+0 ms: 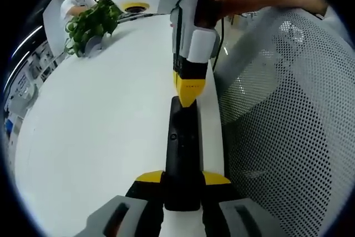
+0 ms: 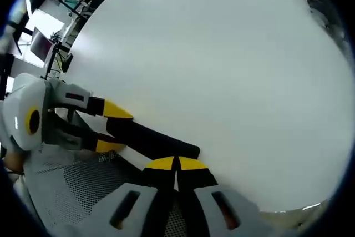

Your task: Press the specified remote control buttons in sequence, fully releasing each button before pressing the next.

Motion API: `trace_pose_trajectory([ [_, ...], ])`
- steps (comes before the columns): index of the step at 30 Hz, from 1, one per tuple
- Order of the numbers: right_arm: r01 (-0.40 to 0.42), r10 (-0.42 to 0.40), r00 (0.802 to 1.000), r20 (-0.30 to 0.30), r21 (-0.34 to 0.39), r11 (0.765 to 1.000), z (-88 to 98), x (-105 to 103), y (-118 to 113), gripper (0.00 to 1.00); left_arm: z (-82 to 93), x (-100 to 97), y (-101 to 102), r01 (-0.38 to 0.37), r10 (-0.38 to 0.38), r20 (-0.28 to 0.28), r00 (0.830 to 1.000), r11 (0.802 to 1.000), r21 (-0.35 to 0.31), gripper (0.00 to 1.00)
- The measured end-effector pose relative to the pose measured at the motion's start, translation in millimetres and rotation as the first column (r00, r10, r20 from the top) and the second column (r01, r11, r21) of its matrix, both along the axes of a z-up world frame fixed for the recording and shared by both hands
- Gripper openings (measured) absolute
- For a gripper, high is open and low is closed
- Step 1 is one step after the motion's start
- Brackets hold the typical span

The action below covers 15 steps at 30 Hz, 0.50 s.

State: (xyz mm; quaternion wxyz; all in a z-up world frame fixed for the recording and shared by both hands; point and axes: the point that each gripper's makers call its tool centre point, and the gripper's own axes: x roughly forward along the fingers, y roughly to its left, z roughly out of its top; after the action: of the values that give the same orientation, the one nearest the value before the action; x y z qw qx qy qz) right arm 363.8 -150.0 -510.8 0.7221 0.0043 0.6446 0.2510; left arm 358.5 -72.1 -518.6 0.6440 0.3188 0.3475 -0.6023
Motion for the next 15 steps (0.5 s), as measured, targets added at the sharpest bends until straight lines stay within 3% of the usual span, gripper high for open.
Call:
trace_pose_trajectory([
  [6, -0.030, 0.029, 0.999, 0.019, 0.004, 1.000, 0.1, 0.5, 0.9, 0.00, 0.0, 0.1, -0.1, 0.006, -0.006, -0.001, 1.000, 1.000, 0.006, 0.25],
  [15, -0.003, 0.003, 1.000, 0.002, 0.016, 1.000, 0.5, 0.4, 0.5, 0.00, 0.2, 0.1, 0.1, 0.005, -0.005, -0.002, 1.000, 1.000, 0.003, 0.25],
])
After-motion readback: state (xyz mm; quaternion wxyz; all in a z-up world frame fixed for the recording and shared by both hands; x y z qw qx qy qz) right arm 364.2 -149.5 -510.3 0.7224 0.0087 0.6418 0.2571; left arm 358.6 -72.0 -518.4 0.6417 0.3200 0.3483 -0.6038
